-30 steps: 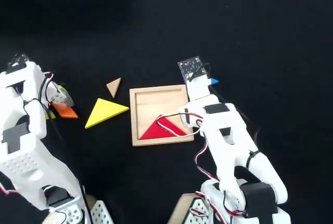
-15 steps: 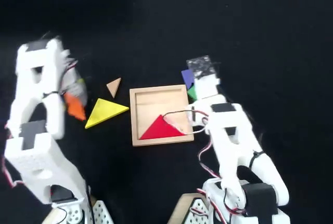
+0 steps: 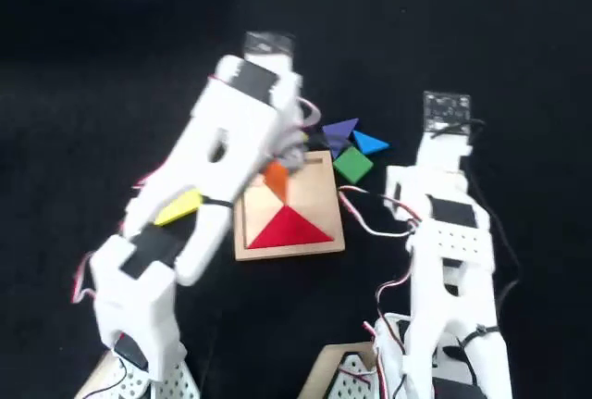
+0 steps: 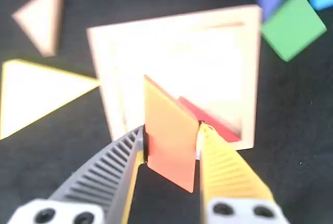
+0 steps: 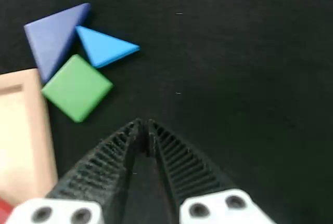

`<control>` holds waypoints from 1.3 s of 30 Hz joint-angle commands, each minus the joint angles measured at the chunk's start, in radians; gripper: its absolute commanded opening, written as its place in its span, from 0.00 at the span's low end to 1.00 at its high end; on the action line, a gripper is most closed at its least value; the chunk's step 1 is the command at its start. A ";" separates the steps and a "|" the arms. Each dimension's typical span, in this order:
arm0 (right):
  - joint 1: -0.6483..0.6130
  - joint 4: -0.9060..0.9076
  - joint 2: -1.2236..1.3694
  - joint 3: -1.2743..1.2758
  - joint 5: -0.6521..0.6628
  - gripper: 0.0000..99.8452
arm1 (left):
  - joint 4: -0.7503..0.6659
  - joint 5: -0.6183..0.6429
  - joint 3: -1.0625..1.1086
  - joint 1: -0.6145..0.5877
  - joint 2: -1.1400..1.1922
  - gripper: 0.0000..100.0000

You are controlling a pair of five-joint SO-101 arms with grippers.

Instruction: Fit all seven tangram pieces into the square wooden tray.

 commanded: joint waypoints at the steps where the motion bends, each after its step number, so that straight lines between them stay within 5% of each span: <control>1: 0.083 0.005 -0.035 -0.022 -0.008 0.01 | -0.094 0.017 -0.013 0.077 0.117 0.12; 6: 0.118 0.005 -0.033 -0.028 -0.034 0.01 | -0.133 0.032 -0.062 0.148 0.216 0.12; 21: 0.115 0.005 -0.039 -0.030 -0.035 0.01 | -0.210 0.379 -0.085 0.137 0.311 0.13; 31: 0.114 0.005 -0.038 -0.038 -0.034 0.01 | -0.238 0.376 -0.084 0.157 0.319 0.13; 39: 0.114 0.005 -0.039 -0.038 -0.034 0.01 | -0.206 0.345 -0.084 0.165 0.313 0.35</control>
